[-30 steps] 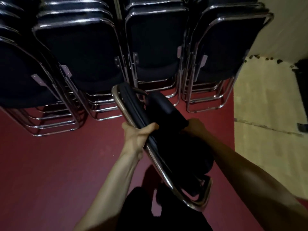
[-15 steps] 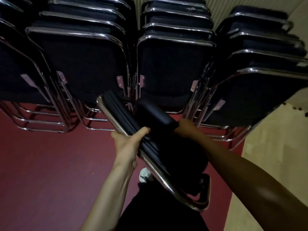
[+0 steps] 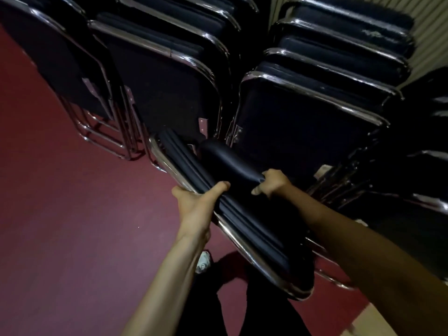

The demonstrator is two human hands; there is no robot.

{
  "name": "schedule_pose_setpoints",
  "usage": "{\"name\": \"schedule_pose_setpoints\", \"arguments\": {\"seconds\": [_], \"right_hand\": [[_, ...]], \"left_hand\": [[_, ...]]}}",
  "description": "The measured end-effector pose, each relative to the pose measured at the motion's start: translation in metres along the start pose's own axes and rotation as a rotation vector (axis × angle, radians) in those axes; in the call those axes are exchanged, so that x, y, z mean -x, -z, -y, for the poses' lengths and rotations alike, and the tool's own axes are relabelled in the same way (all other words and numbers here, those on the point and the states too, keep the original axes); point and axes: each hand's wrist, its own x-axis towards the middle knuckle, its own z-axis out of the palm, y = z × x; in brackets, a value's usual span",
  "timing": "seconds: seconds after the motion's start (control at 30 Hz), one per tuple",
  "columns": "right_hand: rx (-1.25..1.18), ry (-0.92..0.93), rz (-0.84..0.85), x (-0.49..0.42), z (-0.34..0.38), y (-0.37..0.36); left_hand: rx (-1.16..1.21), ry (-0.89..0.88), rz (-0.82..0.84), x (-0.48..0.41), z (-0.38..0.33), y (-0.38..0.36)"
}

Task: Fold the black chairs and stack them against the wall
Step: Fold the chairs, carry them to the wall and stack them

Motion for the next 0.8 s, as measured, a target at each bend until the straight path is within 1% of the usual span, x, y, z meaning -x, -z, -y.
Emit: {"name": "schedule_pose_setpoints", "arguments": {"seconds": [0.13, 0.23, 0.43, 0.6, 0.73, 0.8], "right_hand": [[0.071, 0.102, 0.047, -0.033, -0.004, 0.024], [0.104, 0.13, 0.089, -0.056, 0.002, 0.035], [0.217, 0.195, 0.08, -0.095, 0.016, 0.038], [0.274, 0.253, 0.054, -0.116, 0.019, 0.051], [0.294, 0.237, 0.048, -0.127, 0.004, 0.065], [0.286, 0.211, 0.071, -0.131, -0.008, 0.072]], "left_hand": [[0.036, 0.02, -0.117, -0.005, 0.0, -0.034], [0.039, 0.039, -0.182, -0.01, 0.006, -0.052], [0.048, 0.041, -0.265, -0.028, -0.001, -0.079], [0.065, 0.006, -0.255, -0.043, -0.009, -0.095], [0.038, -0.023, -0.168, -0.05, -0.009, -0.119], [-0.006, -0.05, -0.117, -0.052, -0.01, -0.132]]}}
